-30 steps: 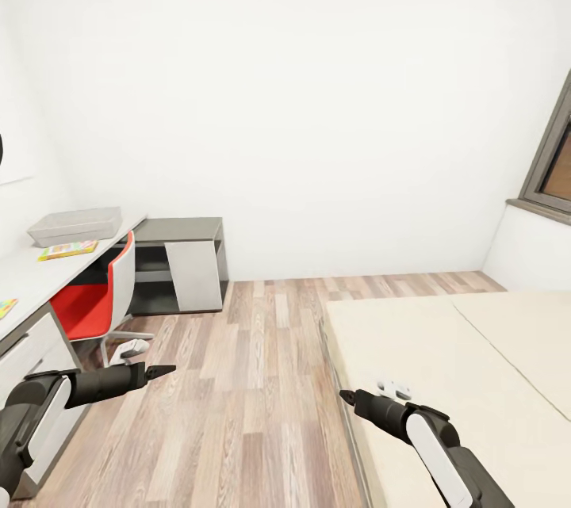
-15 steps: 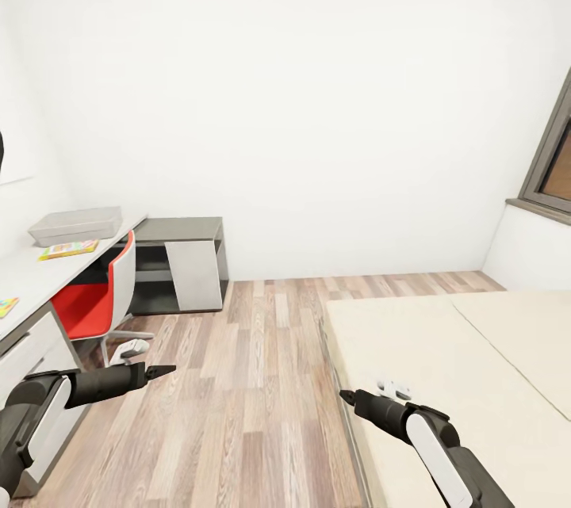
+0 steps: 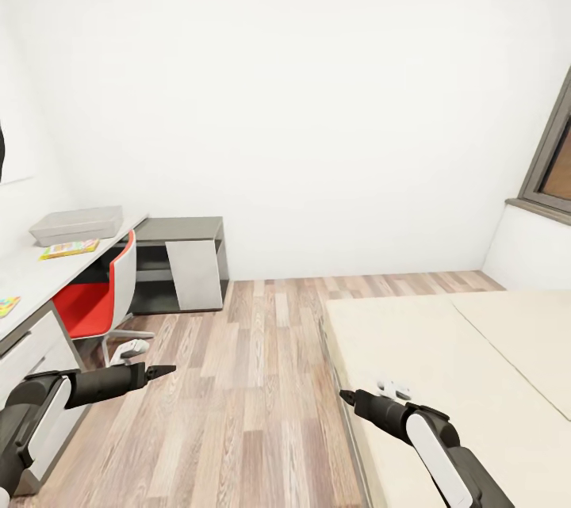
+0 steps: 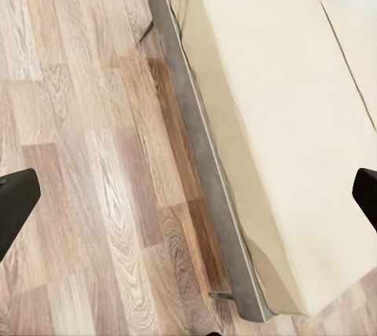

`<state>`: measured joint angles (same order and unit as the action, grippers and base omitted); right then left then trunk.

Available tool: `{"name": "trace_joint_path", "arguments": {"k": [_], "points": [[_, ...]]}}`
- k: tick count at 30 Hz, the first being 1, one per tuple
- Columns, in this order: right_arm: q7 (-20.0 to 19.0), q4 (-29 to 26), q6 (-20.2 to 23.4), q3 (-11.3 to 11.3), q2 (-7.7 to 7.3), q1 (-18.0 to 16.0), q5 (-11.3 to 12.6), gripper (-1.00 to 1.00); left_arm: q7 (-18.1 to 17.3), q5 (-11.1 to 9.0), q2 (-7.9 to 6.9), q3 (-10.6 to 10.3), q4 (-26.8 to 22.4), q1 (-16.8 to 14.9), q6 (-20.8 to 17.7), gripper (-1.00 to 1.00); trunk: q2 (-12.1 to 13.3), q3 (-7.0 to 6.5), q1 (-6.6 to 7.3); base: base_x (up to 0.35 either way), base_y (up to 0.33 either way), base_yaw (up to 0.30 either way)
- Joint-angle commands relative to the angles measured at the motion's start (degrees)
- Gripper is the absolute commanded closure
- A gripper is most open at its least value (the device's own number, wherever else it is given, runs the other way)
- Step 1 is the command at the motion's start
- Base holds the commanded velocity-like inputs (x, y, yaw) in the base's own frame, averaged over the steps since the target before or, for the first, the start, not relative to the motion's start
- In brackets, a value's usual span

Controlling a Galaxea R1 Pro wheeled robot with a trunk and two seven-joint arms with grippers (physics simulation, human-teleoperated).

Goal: Put all the toys in the child's room - the three board games (two on the bed and one on the table), the two jigsaw puzzles on the table, and the tennis ball on the table - inside the toy box on the table in the child's room.

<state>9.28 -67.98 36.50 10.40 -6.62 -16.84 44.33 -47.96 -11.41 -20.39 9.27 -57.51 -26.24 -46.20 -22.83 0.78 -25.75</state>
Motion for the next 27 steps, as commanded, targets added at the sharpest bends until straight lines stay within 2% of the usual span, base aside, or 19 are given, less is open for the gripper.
{"name": "trace_joint_path", "arguments": {"k": [1,10,20,27], "points": [[0.6,-0.1,0.1,0.2,-0.06,0.0,0.6,-1.0,-0.1,-0.1,0.0,0.0,0.0,0.0,-0.3,-1.0,-0.1,0.08,-0.03,0.0,0.0,0.117],[0.6,-0.1,0.1,0.1,-0.06,0.0,0.6,-1.0,0.0,0.0,0.0,0.0,0.1,0.0,-0.3,-1.0,-0.1,0.08,-0.03,0.0,0.0,0.209],[0.6,-0.1,0.1,0.1,-0.06,0.0,0.7,-1.0,0.0,0.0,0.47,0.0,0.1,0.0,-0.2,-1.0,-0.1,0.08,-0.03,0.0,-0.006,0.016],[0.5,-0.1,0.1,0.1,-0.06,0.0,0.7,-1.0,0.0,0.1,0.87,0.0,0.1,0.0,-0.2,-1.0,-0.1,0.08,-0.03,0.0,-0.18,0.0]]}}
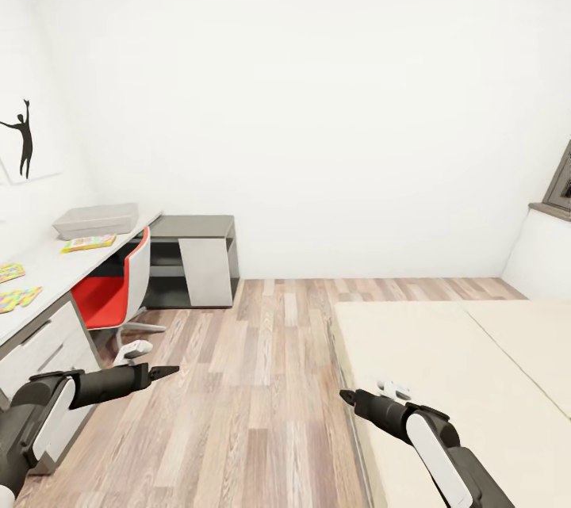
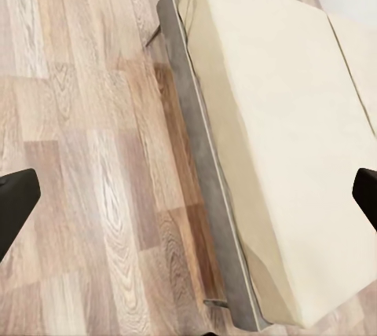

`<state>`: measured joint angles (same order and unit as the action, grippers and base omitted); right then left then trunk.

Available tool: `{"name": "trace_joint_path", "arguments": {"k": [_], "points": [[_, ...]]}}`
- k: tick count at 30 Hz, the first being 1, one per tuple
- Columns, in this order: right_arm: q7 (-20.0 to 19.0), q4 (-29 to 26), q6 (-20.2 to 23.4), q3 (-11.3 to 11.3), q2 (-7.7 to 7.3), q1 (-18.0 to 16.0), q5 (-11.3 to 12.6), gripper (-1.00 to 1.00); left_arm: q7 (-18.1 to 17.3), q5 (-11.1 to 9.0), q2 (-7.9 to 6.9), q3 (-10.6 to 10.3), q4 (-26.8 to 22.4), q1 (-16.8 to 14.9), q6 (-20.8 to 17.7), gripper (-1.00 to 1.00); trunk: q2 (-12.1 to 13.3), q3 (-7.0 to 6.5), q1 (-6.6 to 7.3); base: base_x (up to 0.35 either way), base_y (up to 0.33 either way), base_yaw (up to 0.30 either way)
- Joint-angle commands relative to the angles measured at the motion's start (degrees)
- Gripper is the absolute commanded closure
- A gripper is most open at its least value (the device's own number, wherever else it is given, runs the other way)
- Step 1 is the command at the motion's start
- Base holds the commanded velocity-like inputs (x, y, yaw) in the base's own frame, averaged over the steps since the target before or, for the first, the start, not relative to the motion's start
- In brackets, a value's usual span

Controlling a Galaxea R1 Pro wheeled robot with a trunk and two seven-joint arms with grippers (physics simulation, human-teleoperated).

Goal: Put all the toys in the child's room - the three board games (two on the bed and one on the table), the two jigsaw puzzles on the table, and the tennis ball on the table - inside the toy box on the table in the child's room.

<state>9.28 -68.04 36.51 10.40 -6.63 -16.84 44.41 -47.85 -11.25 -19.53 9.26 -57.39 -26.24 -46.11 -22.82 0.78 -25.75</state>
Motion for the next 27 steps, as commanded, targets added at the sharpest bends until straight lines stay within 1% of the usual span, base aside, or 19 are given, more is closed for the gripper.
{"name": "trace_joint_path", "arguments": {"k": [1,27], "points": [[0.6,-0.1,0.1,0.1,-0.05,0.0,0.6,-1.0,-0.1,-0.1,0.0,0.1,0.0,0.0,-0.3,-1.0,-0.1,0.08,-0.04,0.0,-0.178,0.0],[0.5,0.0,0.1,0.1,-0.05,0.0,0.6,-1.0,-0.1,-0.2,0.01,0.1,0.0,0.0,-0.3,-1.0,-0.1,0.08,-0.04,0.0,-0.13,0.0]]}}
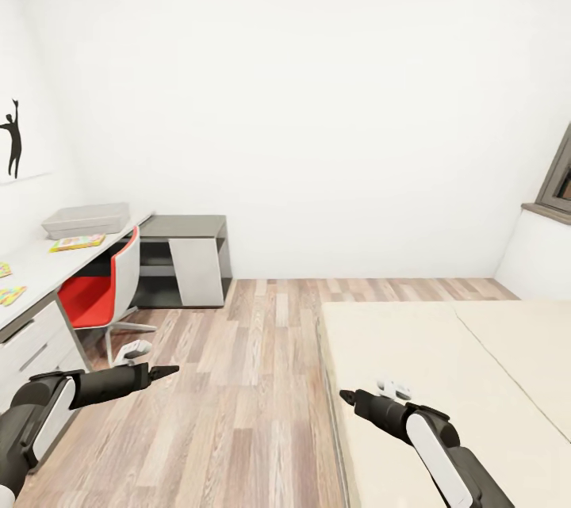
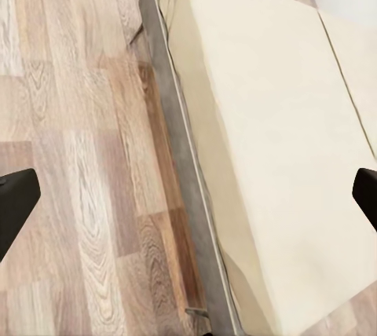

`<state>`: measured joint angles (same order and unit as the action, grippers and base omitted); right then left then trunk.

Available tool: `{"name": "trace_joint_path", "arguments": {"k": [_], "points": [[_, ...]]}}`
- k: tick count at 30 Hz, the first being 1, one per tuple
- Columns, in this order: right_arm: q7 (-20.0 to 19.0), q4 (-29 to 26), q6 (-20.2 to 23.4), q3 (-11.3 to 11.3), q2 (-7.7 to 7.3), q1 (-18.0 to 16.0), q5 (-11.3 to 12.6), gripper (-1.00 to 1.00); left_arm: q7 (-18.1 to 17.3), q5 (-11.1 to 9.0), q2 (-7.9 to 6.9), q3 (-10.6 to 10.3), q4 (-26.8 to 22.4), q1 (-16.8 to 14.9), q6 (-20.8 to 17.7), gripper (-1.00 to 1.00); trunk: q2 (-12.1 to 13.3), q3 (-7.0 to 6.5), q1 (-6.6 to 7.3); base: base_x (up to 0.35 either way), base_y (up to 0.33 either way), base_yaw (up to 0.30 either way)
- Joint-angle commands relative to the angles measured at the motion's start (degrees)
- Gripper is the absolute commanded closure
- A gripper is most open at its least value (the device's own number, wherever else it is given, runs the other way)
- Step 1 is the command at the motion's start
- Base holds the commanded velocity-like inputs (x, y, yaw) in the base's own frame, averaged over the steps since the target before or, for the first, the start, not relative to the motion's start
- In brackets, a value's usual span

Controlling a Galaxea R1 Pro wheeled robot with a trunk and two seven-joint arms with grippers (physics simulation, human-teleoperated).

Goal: Put all the toys in the child's room - the three board games (two on the bed and one on the table), the two jigsaw puzzles on the table, and the tennis ball on the table - inside the toy box on the table in the child's room.

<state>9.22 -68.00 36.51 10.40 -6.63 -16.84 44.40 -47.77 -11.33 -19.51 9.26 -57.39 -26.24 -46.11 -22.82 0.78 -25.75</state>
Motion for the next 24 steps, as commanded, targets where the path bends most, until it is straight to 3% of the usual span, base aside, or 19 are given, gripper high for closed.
{"name": "trace_joint_path", "arguments": {"k": [1,24], "points": [[0.5,-0.1,0.1,0.1,-0.05,0.0,0.6,-1.0,-0.1,-0.1,0.0,0.1,0.0,0.0,-0.3,-1.0,-0.1,0.08,-0.03,0.0,-0.12,0.0],[0.6,-0.1,0.1,0.1,-0.05,0.0,0.6,-1.0,0.0,0.0,0.0,0.1,0.0,0.0,-0.3,-1.0,-0.1,0.08,-0.03,0.0,-0.12,0.0]]}}
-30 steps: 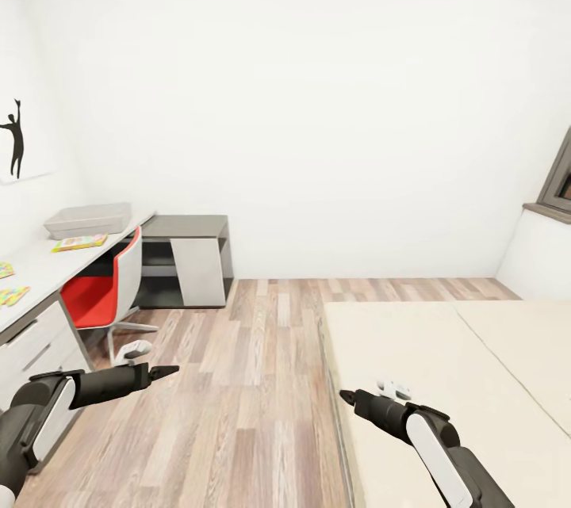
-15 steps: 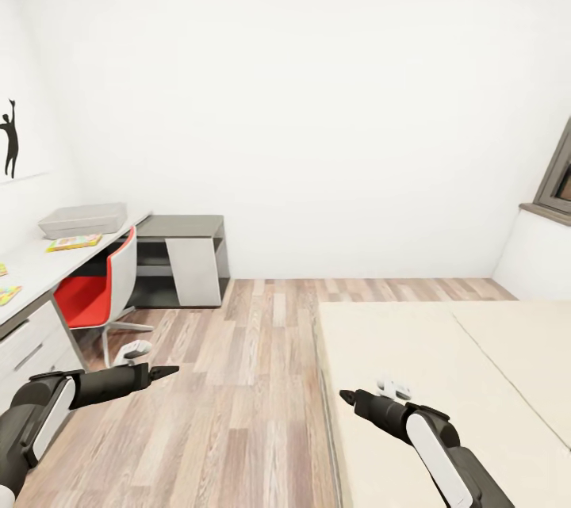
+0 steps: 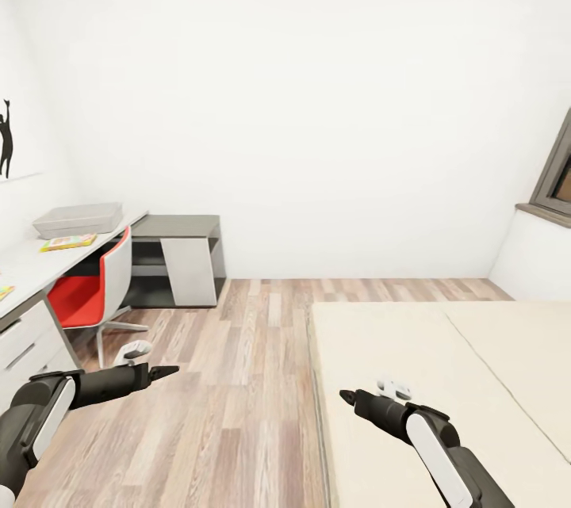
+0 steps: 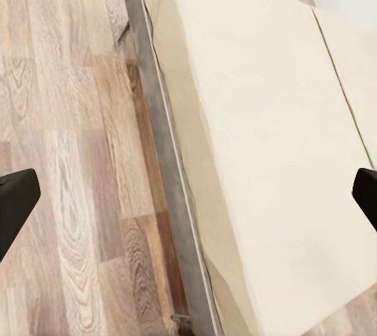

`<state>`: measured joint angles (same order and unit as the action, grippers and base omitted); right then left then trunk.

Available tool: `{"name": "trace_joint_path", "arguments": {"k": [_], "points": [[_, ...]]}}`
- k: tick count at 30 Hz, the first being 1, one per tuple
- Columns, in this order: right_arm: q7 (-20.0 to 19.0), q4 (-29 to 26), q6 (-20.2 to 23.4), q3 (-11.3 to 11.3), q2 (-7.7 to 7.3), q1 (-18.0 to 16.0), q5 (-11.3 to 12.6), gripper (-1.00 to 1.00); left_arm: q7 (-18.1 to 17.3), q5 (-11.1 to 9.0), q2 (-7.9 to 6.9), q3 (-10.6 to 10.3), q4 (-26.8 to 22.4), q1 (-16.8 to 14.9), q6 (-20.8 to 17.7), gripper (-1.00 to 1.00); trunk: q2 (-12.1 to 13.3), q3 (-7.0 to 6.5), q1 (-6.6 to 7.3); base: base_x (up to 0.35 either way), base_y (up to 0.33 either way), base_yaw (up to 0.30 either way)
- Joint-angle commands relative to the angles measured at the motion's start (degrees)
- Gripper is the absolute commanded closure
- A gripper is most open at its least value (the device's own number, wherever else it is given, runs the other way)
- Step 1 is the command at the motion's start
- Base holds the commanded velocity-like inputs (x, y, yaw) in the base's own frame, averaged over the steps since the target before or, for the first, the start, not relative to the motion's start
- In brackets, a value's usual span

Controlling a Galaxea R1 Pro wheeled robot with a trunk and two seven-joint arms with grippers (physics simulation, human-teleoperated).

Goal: Put all the toys in the child's room - the three board games (two on the bed and one on the table), the two jigsaw puzzles on the table, and the tennis ball on the table - inside the toy box on the table in the child's room.

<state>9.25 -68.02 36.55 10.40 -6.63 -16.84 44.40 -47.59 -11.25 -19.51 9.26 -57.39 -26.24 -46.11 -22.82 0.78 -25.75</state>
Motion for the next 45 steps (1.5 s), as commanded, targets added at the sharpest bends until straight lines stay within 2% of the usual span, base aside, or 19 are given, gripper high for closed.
{"name": "trace_joint_path", "arguments": {"k": [1,45], "points": [[0.6,0.0,0.0,0.1,-0.05,0.0,0.6,-1.0,-0.1,-0.1,0.0,0.1,0.0,0.0,-0.3,-1.0,-0.1,0.08,-0.03,0.0,-0.12,0.0],[0.6,-0.1,0.0,0.1,-0.05,0.0,0.5,-1.0,-0.2,-0.1,0.0,0.1,0.0,0.0,-0.3,-1.0,-0.1,0.08,-0.03,0.0,-0.12,0.0]]}}
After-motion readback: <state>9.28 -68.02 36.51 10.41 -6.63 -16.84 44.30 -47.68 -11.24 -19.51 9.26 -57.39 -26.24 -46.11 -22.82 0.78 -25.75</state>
